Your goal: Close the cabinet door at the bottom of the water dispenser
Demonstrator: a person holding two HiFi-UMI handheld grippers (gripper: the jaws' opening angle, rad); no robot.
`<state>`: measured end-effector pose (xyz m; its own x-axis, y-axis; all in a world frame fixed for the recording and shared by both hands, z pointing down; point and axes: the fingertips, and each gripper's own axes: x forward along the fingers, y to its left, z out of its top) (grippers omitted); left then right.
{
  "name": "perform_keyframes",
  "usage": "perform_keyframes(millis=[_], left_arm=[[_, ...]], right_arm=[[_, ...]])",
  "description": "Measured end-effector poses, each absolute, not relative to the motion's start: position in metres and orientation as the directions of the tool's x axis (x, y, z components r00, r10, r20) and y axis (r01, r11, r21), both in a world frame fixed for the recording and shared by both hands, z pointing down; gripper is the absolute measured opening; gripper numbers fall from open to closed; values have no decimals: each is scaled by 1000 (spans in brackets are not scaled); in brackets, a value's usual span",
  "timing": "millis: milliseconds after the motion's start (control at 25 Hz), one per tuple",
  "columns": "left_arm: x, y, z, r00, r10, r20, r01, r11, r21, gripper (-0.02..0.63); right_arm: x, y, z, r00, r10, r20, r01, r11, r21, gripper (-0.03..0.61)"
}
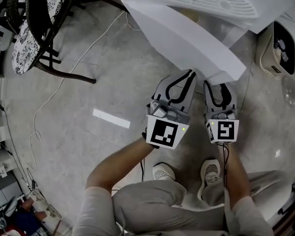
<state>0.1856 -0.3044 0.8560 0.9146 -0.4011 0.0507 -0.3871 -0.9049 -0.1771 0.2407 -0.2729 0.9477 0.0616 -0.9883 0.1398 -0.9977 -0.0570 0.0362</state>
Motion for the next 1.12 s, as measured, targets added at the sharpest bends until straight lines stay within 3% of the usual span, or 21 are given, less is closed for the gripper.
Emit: perform_keyframes(millis=[600,1120], left_arm=[[225,-309,858,933,-359,34,-345,-916,-204,17],[249,-314,850,945,-327,20,-314,-922,-226,18]], right_arm=[[266,-281,947,44,-988,148,-998,-39,40,193],[303,-297,944,143,-982,124,-990,-144,0,156]])
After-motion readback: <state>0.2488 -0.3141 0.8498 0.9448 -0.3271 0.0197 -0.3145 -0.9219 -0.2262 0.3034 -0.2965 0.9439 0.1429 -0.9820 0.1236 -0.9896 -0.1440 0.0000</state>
